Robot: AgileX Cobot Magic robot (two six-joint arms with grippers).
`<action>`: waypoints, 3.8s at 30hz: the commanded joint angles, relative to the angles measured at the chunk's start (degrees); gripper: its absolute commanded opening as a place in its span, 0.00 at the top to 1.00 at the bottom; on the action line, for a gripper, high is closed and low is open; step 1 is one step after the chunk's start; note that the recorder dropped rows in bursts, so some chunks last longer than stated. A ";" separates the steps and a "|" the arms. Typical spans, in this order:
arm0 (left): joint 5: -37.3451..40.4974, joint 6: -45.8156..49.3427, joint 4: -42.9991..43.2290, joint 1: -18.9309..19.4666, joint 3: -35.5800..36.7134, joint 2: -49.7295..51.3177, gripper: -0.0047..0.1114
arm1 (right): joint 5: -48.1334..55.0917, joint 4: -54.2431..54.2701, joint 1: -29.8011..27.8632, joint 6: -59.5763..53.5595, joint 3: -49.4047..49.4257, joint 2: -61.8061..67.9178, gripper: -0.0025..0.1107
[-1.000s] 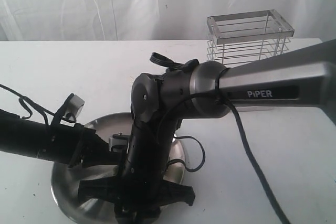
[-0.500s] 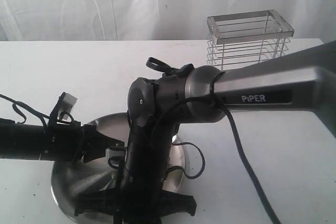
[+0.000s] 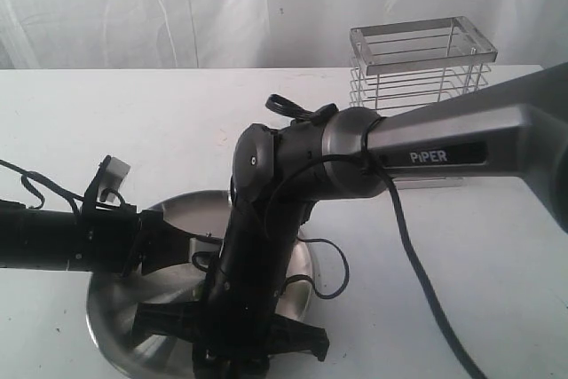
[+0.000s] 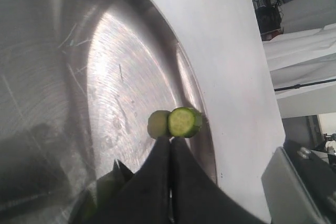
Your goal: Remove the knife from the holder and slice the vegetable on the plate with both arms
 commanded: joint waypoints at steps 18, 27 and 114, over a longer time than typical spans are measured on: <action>-3.06 1.94 10.98 -6.91 0.43 -0.57 0.96 | -3.19 0.54 -0.45 -1.15 -0.10 -0.01 0.98; -14.59 -7.13 18.19 -6.91 0.43 -0.46 0.96 | -2.92 1.55 -0.45 -2.64 -0.10 -0.01 0.98; -13.98 -21.02 26.37 -6.81 0.43 -0.57 0.96 | -11.03 2.82 -1.13 -2.04 -0.09 -0.13 0.98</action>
